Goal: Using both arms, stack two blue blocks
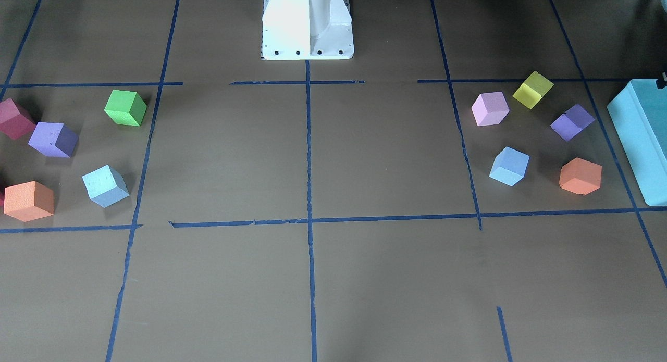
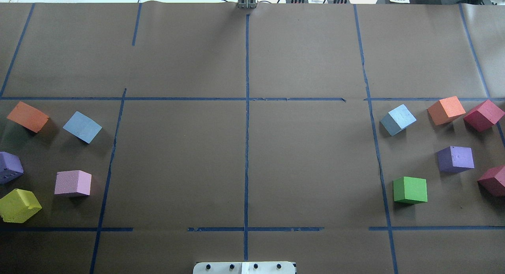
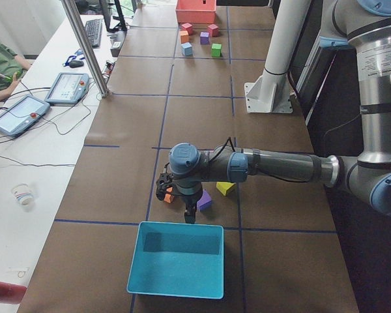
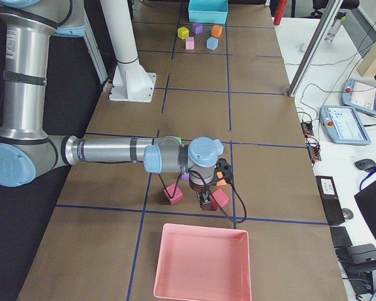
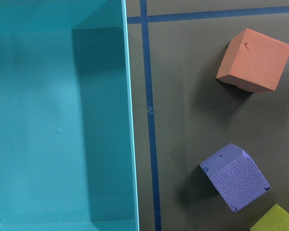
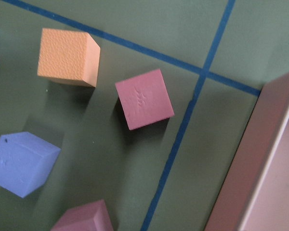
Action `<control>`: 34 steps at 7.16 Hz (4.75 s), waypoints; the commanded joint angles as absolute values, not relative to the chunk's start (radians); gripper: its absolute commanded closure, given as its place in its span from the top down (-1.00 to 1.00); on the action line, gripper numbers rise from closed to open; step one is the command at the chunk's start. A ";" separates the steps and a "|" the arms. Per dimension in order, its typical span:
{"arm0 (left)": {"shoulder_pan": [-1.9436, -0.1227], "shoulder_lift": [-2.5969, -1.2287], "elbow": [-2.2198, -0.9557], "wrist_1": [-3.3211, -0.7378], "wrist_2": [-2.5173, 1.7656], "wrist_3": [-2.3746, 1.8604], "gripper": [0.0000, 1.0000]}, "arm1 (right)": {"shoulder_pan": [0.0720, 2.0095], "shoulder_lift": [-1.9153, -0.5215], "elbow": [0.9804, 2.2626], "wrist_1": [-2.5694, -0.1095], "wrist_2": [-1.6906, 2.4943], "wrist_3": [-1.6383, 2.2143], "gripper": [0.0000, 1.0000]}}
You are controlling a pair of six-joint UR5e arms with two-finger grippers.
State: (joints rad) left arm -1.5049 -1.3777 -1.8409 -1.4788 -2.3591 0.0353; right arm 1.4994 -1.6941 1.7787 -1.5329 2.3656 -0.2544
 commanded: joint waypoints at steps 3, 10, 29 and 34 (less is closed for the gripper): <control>-1.505 -1.378 -1.844 -1.479 -2.359 0.035 1.00 | 1.211 -1.439 1.779 -1.470 2.286 0.073 0.99; -1.505 -1.378 -1.842 -1.479 -2.359 0.035 1.00 | 0.937 -1.348 1.700 -1.468 2.135 0.353 1.00; -1.506 -1.376 -1.844 -1.479 -2.362 0.035 1.00 | 0.572 -0.565 1.177 -1.498 1.975 1.218 -0.01; -1.506 -1.376 -1.845 -1.479 -2.364 0.034 1.00 | 0.563 -0.568 1.181 -1.497 1.971 1.195 0.98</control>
